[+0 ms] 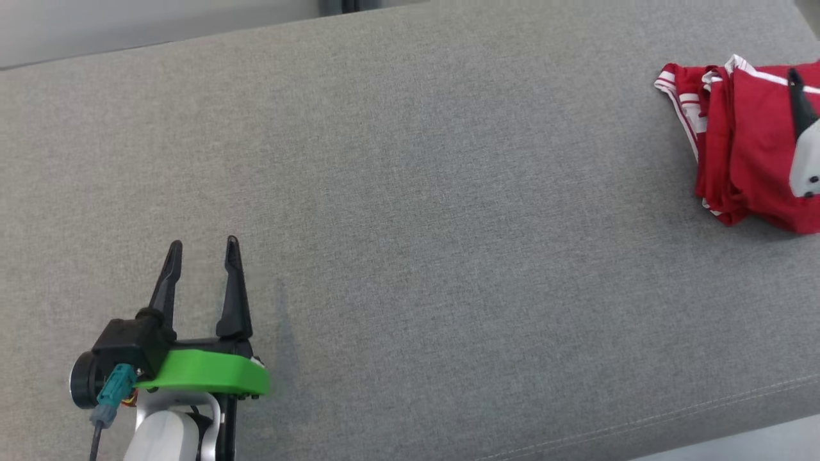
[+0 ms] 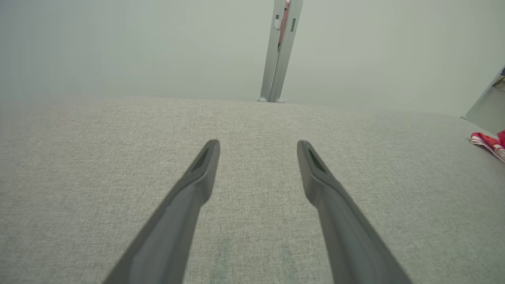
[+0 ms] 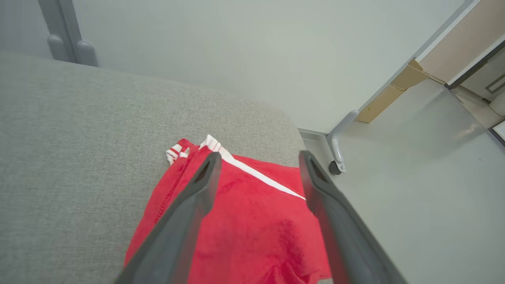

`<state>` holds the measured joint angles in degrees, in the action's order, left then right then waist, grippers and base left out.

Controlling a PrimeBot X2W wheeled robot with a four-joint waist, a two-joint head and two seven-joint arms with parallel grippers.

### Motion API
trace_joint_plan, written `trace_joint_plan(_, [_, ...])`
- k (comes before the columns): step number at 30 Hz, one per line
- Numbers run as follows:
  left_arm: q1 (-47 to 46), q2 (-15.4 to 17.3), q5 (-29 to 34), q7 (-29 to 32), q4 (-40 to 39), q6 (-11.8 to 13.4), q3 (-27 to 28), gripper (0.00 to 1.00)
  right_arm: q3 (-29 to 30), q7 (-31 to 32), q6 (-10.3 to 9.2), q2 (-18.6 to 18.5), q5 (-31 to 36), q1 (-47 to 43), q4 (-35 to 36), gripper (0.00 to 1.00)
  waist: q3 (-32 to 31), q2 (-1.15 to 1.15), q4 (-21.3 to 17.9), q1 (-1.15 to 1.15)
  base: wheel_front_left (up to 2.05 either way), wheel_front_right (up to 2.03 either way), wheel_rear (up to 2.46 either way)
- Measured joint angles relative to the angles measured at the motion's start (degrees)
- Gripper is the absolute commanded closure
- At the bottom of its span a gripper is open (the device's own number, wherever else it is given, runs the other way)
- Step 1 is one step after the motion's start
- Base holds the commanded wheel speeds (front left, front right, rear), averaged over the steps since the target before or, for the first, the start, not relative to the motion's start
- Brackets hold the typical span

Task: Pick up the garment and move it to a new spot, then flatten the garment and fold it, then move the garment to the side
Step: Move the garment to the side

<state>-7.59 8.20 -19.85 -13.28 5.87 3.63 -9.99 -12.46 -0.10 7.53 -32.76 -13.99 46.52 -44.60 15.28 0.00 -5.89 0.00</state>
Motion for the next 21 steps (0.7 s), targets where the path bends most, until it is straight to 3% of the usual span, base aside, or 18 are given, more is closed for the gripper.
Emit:
trace_joint_plan(9, [-0.5, -0.1, -1.5, -1.4, 4.8, 0.9, 4.0, 0.00, -2.7, -5.7, 0.00, 9.3, -1.4, -0.9, 2.3, 0.00, -5.2, 0.00, 0.0, 0.00, 0.00, 0.00, 0.00])
trace_joint_plan(21, [6.9, -2.0, -0.7, -1.7, 5.9, -0.1, 8.4, 0.00, 0.0, -14.0, 0.00, 23.1, 3.6, -13.9, 4.4, 0.00, -10.8, 0.00, 2.4, 0.00, 0.00, 0.00, 0.00])
